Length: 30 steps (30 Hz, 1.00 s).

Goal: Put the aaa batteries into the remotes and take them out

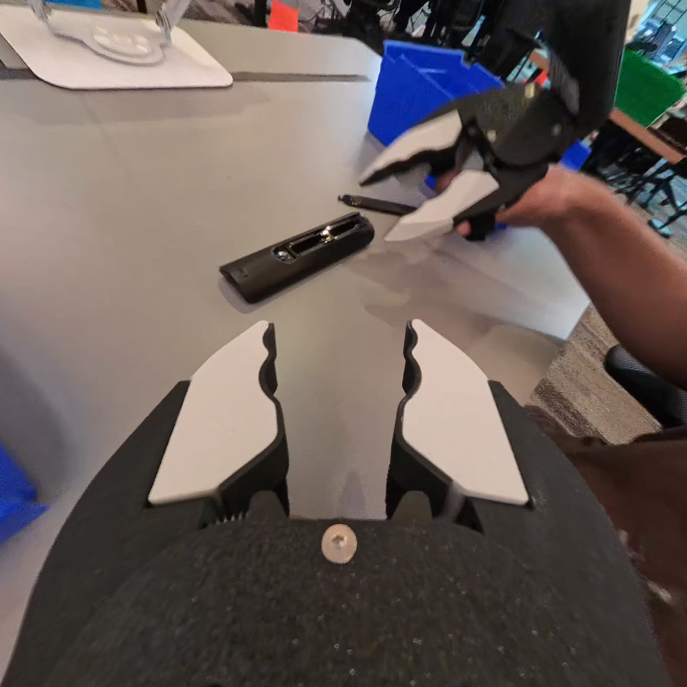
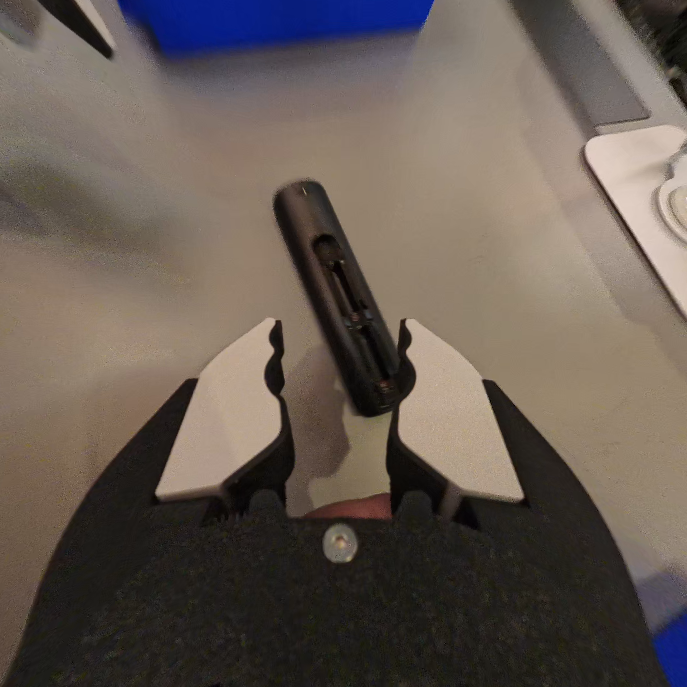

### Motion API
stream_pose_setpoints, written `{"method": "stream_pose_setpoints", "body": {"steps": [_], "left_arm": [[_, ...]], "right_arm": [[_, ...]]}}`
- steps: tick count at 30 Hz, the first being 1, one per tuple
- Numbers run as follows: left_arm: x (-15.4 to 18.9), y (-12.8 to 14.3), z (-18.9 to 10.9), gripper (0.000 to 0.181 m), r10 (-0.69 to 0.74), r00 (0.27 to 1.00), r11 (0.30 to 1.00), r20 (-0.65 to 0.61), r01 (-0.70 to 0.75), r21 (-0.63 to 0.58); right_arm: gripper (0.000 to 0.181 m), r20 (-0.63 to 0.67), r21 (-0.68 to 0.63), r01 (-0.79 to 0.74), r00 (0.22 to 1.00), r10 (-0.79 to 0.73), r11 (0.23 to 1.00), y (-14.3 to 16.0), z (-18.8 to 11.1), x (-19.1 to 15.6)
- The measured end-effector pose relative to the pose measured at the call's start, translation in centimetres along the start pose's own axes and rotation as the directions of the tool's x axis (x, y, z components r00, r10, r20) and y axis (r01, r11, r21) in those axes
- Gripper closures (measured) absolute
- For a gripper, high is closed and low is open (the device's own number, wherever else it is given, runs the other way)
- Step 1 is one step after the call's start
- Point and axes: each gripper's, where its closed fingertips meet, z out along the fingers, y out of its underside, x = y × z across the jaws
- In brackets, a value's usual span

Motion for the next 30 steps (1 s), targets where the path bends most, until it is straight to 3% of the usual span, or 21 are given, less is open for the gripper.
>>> {"method": "stream_pose_setpoints", "body": {"steps": [4,7,11,15,17,23,27,29,30], "left_arm": [[-4.4,-3.2,-5.5,0.113,0.088,0.996,0.995,0.027,-0.086,-0.053],[-13.4,-5.0,-8.0,0.116,0.28,0.944,0.942,0.176,-0.234,-0.242],[-24.6,-4.6,-6.2,0.112,0.338,0.921,0.836,0.196,-0.199,-0.511],[-30.3,-2.2,-3.0,0.117,0.328,0.937,0.718,0.122,-0.163,-0.676],[-32.2,-1.5,-2.4,0.116,0.343,0.933,0.667,0.111,-0.159,-0.728],[-35.3,-1.3,-1.7,0.109,0.398,0.905,0.613,0.152,-0.139,-0.778],[-35.8,-0.9,-1.1,0.117,0.385,0.912,0.603,0.14,-0.134,-0.786],[-35.5,-0.8,-0.7,0.135,0.359,0.926,0.607,0.119,-0.135,-0.783],[-35.4,-0.8,-0.6,0.135,0.356,0.927,0.609,0.113,-0.139,-0.781]], "right_arm": [[0.126,0.083,0.276,-0.225,0.974,0.21,0.935,-0.3,-3.0,-3.7],[0.128,0.09,0.35,-0.247,0.969,0.23,0.903,-0.2,-4.0,-4.7],[0.129,0.085,0.36,-0.22,0.975,0.203,0.907,-0.3,-4.2,-5.0],[0.13,0.122,0.356,-0.255,0.966,0.226,0.899,-0.1,-4.2,-5.4],[0.133,0.136,0.35,-0.262,0.964,0.228,0.899,0.1,-4.2,-5.8],[0.134,0.147,0.315,-0.244,0.967,0.207,0.917,0.6,-3.6,-6.2],[0.135,0.18,0.32,-0.273,0.958,0.224,0.907,0.6,-3.5,-6.4],[0.137,0.189,0.313,-0.281,0.955,0.231,0.907,0.7,-3.3,-6.4],[0.137,0.189,0.307,-0.282,0.954,0.233,0.909,0.8,-3.2,-6.4]]}}
